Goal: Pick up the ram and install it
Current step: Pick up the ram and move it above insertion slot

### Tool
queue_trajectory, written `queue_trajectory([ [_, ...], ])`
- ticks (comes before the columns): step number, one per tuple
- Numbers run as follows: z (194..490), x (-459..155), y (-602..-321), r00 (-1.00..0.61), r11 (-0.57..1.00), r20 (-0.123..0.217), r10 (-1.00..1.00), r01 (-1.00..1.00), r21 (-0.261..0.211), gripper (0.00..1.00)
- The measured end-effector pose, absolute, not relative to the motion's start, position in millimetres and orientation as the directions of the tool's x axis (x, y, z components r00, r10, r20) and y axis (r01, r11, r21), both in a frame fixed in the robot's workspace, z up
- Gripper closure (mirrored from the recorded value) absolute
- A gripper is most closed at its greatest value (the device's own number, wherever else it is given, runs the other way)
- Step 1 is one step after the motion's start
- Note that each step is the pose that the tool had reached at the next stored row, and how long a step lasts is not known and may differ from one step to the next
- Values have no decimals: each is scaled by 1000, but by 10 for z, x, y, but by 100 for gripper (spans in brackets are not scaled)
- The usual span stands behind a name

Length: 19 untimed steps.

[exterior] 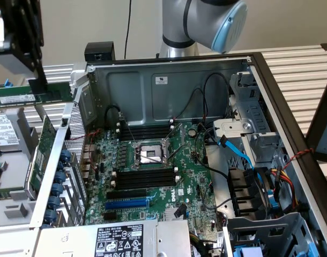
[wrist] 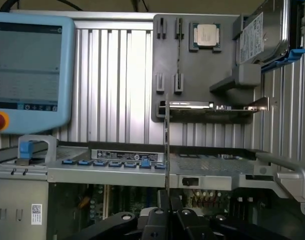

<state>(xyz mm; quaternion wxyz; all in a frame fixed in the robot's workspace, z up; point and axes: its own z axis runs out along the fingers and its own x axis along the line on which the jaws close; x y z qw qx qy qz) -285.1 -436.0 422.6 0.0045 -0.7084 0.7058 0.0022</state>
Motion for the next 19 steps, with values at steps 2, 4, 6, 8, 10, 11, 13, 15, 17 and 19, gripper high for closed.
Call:
queue_trajectory([
  [2,4227,-2760,-4360,4,-4,-10,-1000,-1000,-3,88],
  [4,4227,-2670,-4360,4,-4,-10,-1000,-1000,-3,88],
  [6,4227,-2580,-4360,4,-4,-11,-1000,-1000,-3,88],
  [8,4227,-2486,-4360,4,-4,-11,-1000,-1000,-3,88],
  [10,4227,-2396,-4360,4,-4,-11,-1000,-1000,-3,88],
  [11,4227,-2350,-4360,4,-3,-11,-1000,-1000,-3,88],
  [13,4226,-2259,-4360,4,-4,-11,-1000,-1000,-3,88],
  [15,4223,-2167,-4360,4,-3,-11,-1000,-1000,-3,88],
  [17,4218,-2078,-4360,4,-4,-11,-1000,-1000,-3,88],
  [19,4214,-1986,-4360,4,-4,-11,-1000,-1000,-3,88],
])
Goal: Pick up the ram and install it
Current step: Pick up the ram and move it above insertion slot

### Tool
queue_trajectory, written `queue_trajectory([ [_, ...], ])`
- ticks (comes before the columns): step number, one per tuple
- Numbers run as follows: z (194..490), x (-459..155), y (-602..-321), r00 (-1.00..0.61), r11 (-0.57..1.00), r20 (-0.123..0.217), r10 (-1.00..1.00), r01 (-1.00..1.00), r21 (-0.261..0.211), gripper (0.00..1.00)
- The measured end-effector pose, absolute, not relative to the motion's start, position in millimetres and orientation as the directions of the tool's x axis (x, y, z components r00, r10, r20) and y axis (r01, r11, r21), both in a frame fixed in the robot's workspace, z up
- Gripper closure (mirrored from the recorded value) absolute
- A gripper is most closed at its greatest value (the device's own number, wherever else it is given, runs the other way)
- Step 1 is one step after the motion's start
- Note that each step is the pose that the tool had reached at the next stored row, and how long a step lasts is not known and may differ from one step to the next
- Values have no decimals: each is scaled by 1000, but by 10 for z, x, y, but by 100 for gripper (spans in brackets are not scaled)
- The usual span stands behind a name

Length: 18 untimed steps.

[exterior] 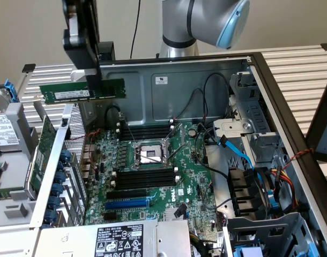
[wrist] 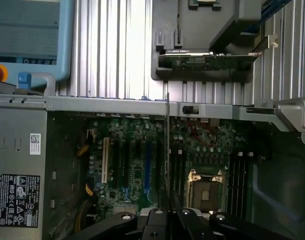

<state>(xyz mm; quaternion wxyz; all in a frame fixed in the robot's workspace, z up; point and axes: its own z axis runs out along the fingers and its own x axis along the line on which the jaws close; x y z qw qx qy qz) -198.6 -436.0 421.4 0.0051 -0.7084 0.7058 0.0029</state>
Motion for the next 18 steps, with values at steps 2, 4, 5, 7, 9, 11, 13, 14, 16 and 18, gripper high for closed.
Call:
queue_trajectory([
  [2,4208,-1897,-4360,4,-4,-12,-1000,-1000,-3,88],
  [4,4206,-1805,-4357,4,-4,-11,-1000,-1000,-3,88],
  [5,4205,-1759,-4353,4,-4,-11,-1000,-1000,-3,88],
  [7,4203,-1669,-4340,4,-4,-11,-1000,-1000,-3,88],
  [9,4197,-1576,-4331,4,-3,-11,-1000,-1000,-3,88],
  [11,4189,-1486,-4318,4,-4,-11,-1000,-1000,-3,88],
  [13,4176,-1401,-4297,4,-4,-11,-1000,-1000,-3,88],
  [14,4168,-1359,-4285,4,-3,-11,-1000,-1000,-3,88],
  [16,4148,-1291,-4257,4,-4,-10,-1000,-1000,-3,88],
  [18,4125,-1244,-4228,4,-4,-10,-1000,-1000,-3,88],
])
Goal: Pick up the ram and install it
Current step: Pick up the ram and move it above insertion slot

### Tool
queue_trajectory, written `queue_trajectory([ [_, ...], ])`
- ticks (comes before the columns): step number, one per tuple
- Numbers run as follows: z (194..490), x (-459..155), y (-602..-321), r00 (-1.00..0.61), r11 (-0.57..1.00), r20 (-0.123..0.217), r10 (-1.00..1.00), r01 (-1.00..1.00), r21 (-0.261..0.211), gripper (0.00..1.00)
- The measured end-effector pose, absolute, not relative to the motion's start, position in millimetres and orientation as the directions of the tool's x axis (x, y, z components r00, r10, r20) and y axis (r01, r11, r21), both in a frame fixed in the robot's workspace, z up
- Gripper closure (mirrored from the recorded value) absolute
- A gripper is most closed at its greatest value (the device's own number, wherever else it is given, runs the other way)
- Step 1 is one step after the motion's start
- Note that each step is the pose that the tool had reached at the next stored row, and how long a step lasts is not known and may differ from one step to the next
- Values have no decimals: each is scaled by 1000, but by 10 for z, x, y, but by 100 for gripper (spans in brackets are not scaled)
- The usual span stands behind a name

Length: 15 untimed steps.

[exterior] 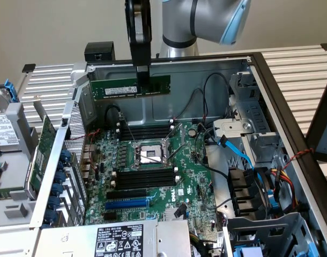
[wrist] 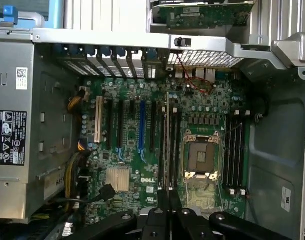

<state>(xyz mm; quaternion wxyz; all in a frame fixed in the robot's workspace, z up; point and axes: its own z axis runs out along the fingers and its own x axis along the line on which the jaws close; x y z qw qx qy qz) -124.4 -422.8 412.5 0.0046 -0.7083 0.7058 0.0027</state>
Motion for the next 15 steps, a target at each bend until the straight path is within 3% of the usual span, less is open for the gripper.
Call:
queue_trajectory([
  [15,4037,-1096,-4073,-1,1,-10,-1000,-1000,-3,88],
])
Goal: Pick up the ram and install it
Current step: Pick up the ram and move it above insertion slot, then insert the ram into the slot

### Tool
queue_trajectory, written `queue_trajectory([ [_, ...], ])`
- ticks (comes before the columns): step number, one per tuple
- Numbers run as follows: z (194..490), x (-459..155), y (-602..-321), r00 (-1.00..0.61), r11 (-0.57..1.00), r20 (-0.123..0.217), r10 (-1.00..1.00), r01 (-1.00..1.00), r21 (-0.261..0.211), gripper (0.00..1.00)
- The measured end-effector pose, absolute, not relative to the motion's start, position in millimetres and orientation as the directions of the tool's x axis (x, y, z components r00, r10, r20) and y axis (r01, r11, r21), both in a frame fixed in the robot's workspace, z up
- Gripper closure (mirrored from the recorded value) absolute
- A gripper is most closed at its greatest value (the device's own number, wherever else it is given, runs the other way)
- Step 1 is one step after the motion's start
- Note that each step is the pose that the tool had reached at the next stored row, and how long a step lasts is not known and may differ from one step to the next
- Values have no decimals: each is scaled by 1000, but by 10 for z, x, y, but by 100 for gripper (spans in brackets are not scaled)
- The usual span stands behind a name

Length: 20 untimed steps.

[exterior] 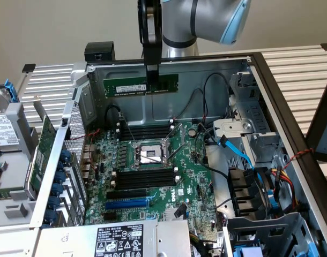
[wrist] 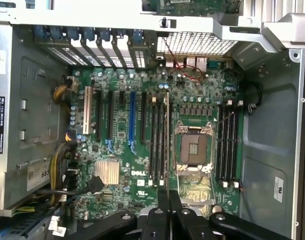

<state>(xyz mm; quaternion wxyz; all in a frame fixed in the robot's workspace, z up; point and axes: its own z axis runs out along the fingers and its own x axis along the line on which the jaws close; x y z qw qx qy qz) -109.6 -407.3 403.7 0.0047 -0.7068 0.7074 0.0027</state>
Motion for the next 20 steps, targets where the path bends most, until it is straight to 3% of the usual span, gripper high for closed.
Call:
queue_trajectory([
  [20,4008,-1025,-3979,-1,1,-25,-1000,-1000,-3,88],
])
